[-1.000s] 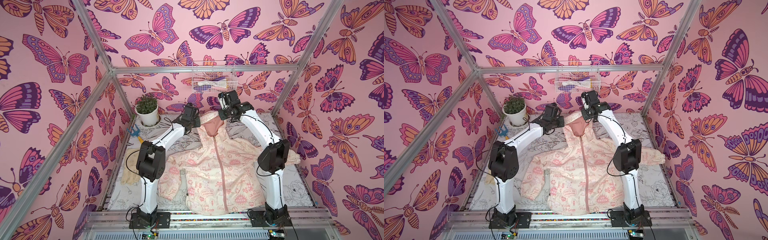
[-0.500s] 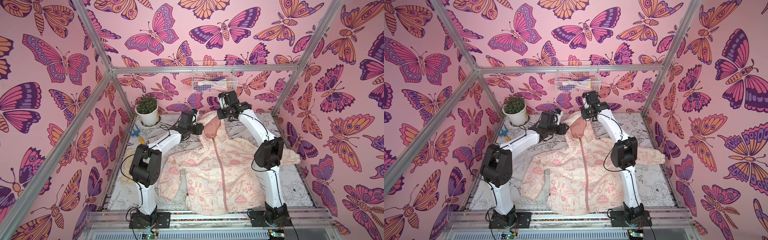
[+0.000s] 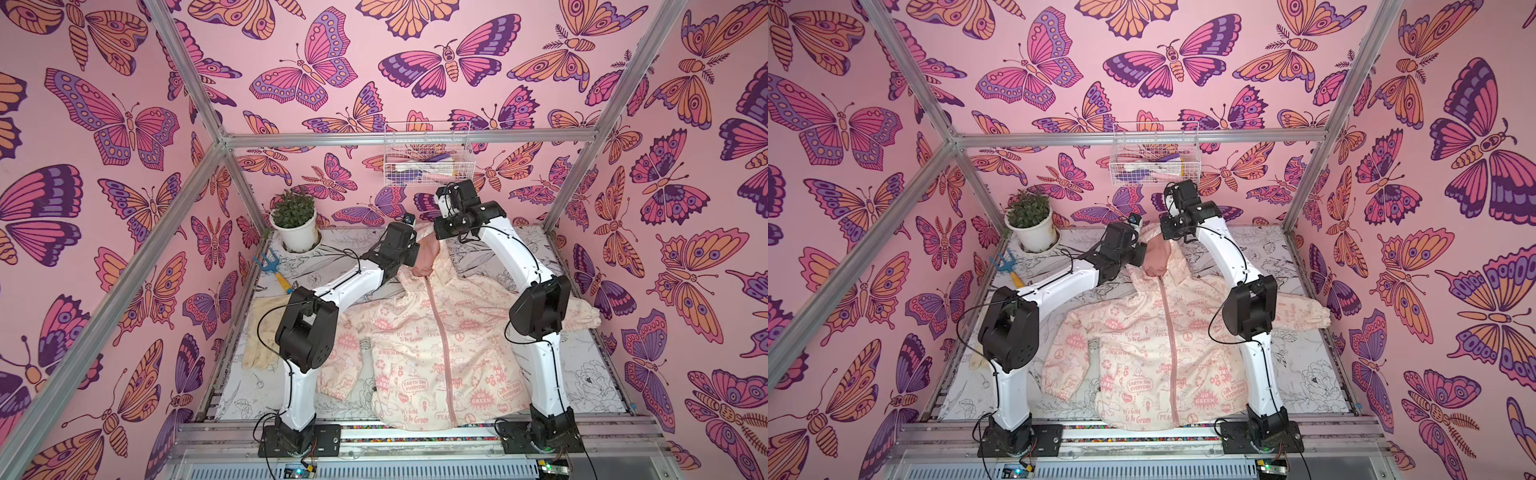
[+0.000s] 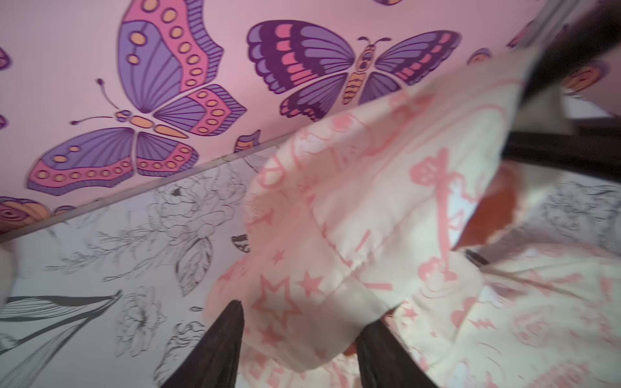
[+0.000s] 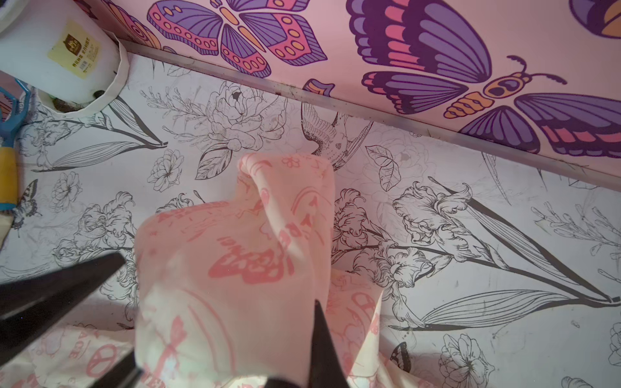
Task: Unzip the jacket
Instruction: Flatten out the jacket at the center of the board.
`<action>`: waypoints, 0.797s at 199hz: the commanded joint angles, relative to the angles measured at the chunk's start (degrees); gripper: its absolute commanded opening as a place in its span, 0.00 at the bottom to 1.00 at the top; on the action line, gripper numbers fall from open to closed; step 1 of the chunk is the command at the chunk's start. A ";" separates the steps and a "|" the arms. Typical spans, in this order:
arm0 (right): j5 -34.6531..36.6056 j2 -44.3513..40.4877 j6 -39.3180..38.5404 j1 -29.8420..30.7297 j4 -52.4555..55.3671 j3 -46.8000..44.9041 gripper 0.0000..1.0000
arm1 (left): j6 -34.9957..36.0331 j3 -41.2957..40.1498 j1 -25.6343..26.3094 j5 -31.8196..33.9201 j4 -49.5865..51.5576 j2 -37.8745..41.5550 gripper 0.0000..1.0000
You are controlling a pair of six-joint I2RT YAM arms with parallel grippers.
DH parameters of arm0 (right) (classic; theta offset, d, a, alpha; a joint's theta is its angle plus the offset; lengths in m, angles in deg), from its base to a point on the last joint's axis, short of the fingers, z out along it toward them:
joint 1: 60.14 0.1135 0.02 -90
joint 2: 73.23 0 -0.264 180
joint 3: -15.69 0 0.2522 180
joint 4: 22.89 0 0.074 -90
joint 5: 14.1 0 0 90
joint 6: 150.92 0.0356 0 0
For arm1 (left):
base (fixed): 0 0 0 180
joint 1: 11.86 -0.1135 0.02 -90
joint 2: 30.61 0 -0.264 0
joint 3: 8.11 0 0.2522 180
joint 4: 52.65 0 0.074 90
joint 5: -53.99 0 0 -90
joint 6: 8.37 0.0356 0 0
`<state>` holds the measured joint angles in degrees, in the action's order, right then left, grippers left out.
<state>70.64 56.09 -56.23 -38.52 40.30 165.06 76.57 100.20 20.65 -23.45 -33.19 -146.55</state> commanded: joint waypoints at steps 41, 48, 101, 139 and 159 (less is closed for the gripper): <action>-0.46 -2.67 -0.38 -0.51 4.16 4.83 0.00 | -4.60 5.56 -1.72 3.72 9.25 -4.24 0.37; -0.39 -2.67 -0.47 -0.55 4.12 4.82 0.00 | -5.64 5.38 -2.12 3.43 9.79 -4.10 0.35; 0.88 -1.55 -1.50 -0.82 4.16 4.62 0.03 | -11.92 3.81 -6.17 -2.09 12.40 -3.06 0.07; 3.63 1.14 -1.90 -1.82 -0.97 0.75 0.27 | -12.12 3.90 -7.35 -5.09 13.22 -2.49 0.00; 5.42 4.25 -1.76 -2.18 -1.65 1.23 0.43 | -12.05 4.07 -7.79 -6.59 13.54 -2.37 0.00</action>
<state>72.32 56.37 -57.87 -39.50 40.97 166.55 65.45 104.79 14.03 -28.04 -22.14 -150.00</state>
